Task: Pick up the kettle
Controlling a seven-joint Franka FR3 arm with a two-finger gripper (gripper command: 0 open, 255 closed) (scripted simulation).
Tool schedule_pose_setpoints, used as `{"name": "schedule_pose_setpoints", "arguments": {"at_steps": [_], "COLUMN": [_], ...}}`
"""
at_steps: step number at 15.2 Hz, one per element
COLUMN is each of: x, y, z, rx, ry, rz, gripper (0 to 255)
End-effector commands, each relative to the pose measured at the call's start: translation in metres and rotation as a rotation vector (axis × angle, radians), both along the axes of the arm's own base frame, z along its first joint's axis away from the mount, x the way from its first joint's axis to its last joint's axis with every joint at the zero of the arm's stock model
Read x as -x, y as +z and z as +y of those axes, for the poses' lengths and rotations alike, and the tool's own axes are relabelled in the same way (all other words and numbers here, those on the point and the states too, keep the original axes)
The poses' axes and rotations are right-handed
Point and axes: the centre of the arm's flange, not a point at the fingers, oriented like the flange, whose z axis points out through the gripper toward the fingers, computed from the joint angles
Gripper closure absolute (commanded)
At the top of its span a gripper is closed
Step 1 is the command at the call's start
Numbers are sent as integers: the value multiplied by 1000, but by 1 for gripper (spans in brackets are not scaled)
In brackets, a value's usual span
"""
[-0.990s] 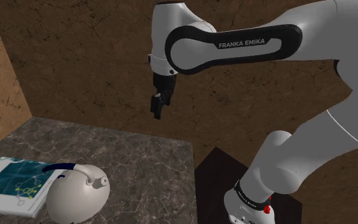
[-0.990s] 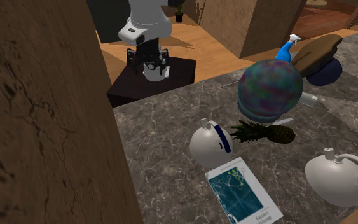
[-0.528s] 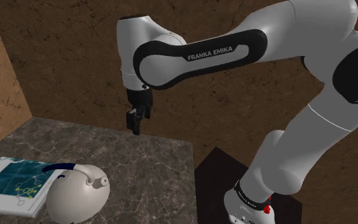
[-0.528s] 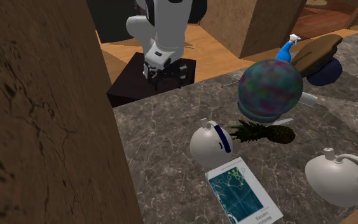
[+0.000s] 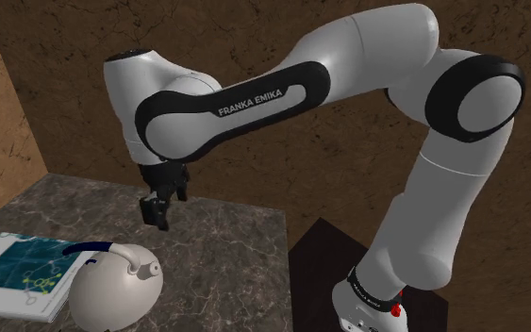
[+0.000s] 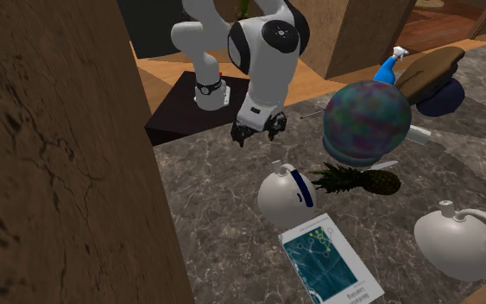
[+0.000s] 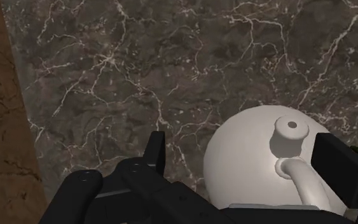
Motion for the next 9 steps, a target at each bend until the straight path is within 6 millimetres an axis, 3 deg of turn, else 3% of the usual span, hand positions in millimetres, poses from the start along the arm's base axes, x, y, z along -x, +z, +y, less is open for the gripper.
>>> {"name": "schedule_pose_setpoints", "arguments": {"at_steps": [1,7,9], "x": [-2,-11,-11], "y": [-13,-53,-58], "z": [24,95,95], "rx": [0,0,0], "ry": [20,81,81], "rz": [17,68,68], "gripper": [0,0,0]}}
